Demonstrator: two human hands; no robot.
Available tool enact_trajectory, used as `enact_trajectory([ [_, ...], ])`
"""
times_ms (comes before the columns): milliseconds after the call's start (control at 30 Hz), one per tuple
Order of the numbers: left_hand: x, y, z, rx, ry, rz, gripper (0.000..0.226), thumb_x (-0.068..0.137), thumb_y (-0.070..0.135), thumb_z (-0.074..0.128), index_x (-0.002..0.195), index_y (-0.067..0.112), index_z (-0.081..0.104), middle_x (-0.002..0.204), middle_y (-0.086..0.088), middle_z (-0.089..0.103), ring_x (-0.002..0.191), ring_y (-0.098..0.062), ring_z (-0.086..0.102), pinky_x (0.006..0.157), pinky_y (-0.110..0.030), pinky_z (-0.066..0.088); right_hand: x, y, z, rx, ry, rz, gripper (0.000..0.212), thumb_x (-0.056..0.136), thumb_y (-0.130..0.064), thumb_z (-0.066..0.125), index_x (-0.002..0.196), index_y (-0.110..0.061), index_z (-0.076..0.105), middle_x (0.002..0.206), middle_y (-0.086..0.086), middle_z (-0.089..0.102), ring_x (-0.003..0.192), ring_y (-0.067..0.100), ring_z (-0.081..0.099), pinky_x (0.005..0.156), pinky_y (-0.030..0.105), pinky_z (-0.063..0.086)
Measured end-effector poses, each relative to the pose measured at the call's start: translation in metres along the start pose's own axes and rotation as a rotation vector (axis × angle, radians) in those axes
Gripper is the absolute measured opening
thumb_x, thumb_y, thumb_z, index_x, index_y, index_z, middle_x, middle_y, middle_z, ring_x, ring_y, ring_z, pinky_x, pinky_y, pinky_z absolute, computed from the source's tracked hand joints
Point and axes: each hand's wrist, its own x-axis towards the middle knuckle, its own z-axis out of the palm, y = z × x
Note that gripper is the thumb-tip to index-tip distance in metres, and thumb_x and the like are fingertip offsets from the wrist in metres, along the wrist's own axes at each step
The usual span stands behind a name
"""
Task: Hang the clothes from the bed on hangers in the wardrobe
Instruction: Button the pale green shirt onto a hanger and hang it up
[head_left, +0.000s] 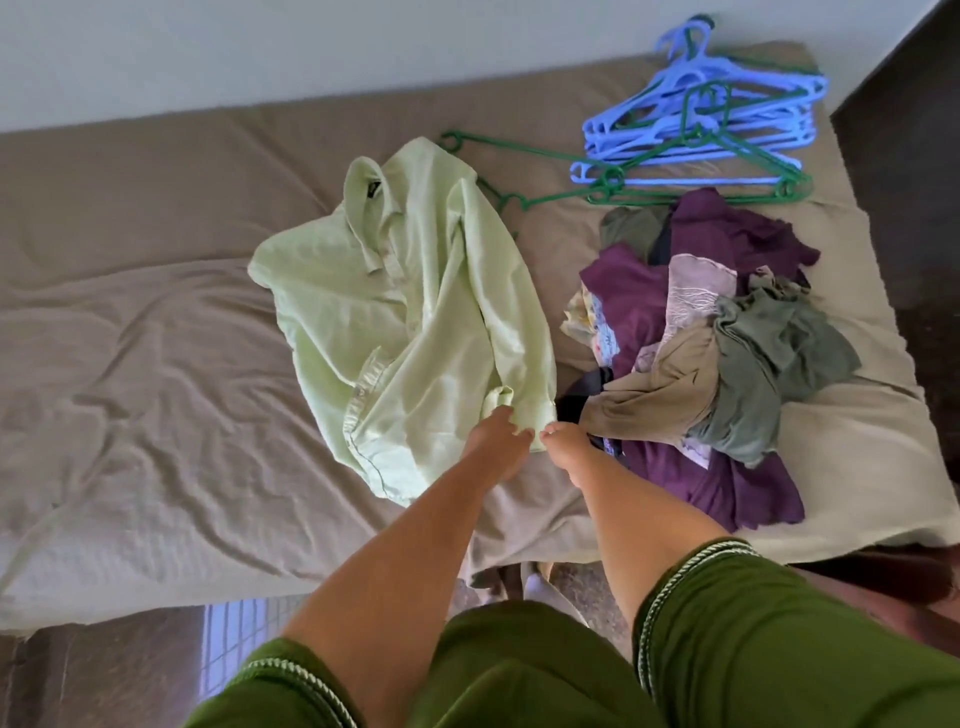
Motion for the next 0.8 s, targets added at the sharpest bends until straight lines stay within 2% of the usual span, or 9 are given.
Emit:
enact_trajectory([
  [67,0.001,0.001,0.0,-0.008,0.01,0.014,0.051,0.097,0.034,0.051,0.145,0.021,0.038,0.136,0.001,0.055,0.125,-0.02,0.05,0.091,-0.023,0.036,-0.007,-0.006,-0.004,0.113,0.075,0.026,0.02,0.096,-0.022,0.049,0.076,-0.027,0.053,0.105,0.004,0.054,0.097,0.016,0.05,0.09,0.028,0.045],
  [100,-0.001,0.003,0.0,0.003,0.004,0.025,0.051,0.097,0.033,0.052,0.144,0.02,0.039,0.137,0.0,0.055,0.126,-0.02,0.049,0.092,-0.023,0.036,-0.015,-0.011,-0.008,0.197,0.113,0.057,0.024,0.093,-0.023,0.053,0.071,-0.028,0.049,0.098,0.002,0.055,0.091,0.016,0.051,0.086,0.029,0.048],
  [267,-0.029,0.01,-0.018,0.089,0.07,0.1,0.054,0.092,0.027,0.059,0.142,0.017,0.04,0.139,-0.003,0.049,0.127,-0.023,0.048,0.098,-0.026,0.037,-0.068,-0.04,-0.038,0.502,0.291,0.006,0.02,0.082,-0.027,0.074,0.084,-0.01,0.064,0.079,0.004,0.06,0.074,0.018,0.056,0.05,0.02,0.041],
  [367,-0.05,0.025,-0.041,0.002,0.128,0.121,0.059,0.082,0.023,0.072,0.134,0.016,0.045,0.125,-0.003,0.051,0.118,-0.023,0.052,0.096,-0.03,0.042,-0.108,-0.061,-0.068,0.682,0.193,-0.103,0.013,0.08,-0.012,0.073,0.089,-0.009,0.063,0.088,0.012,0.066,0.074,0.02,0.06,0.06,0.021,0.049],
  [433,-0.059,0.031,-0.055,-0.321,0.046,0.062,0.048,0.077,0.016,0.075,0.119,0.018,0.052,0.109,-0.004,0.052,0.099,-0.023,0.056,0.084,-0.033,0.047,-0.136,-0.076,-0.086,0.829,0.16,-0.159,0.015,0.08,-0.002,0.066,0.092,-0.008,0.061,0.087,0.012,0.063,0.073,0.02,0.059,0.066,0.032,0.049],
  [500,-0.078,0.041,-0.072,-0.798,-0.125,-0.076,0.023,0.071,0.01,0.065,0.091,0.014,0.054,0.091,-0.009,0.053,0.075,-0.022,0.053,0.066,-0.032,0.043,-0.163,-0.095,-0.098,0.983,0.122,-0.219,0.013,0.083,0.006,0.058,0.088,-0.006,0.058,0.084,0.014,0.06,0.073,0.021,0.058,0.064,0.033,0.048],
  [600,-0.098,0.052,-0.094,-1.241,-0.297,-0.098,0.026,0.074,0.015,0.055,0.098,0.003,0.055,0.088,-0.015,0.055,0.076,-0.028,0.055,0.068,-0.035,0.047,-0.194,-0.125,-0.1,1.075,0.036,-0.297,0.022,0.084,0.014,0.05,0.084,-0.008,0.052,0.085,0.013,0.059,0.076,0.022,0.059,0.062,0.033,0.051],
  [700,-0.114,0.061,-0.112,-1.334,-0.205,-0.032,0.022,0.087,0.014,0.059,0.105,0.001,0.059,0.086,-0.011,0.06,0.074,-0.021,0.059,0.068,-0.029,0.051,-0.205,-0.144,-0.094,1.102,0.012,-0.342,0.023,0.084,0.014,0.053,0.094,-0.007,0.052,0.097,0.016,0.06,0.081,0.024,0.062,0.064,0.033,0.055],
  [800,-0.119,0.06,-0.131,-1.281,-0.052,-0.017,0.01,0.089,0.01,0.063,0.099,0.007,0.06,0.086,-0.008,0.059,0.07,-0.015,0.056,0.066,-0.027,0.052,-0.215,-0.155,-0.086,1.092,-0.047,-0.371,0.024,0.084,0.015,0.048,0.097,-0.004,0.054,0.097,0.017,0.061,0.084,0.026,0.063,0.06,0.031,0.057],
])
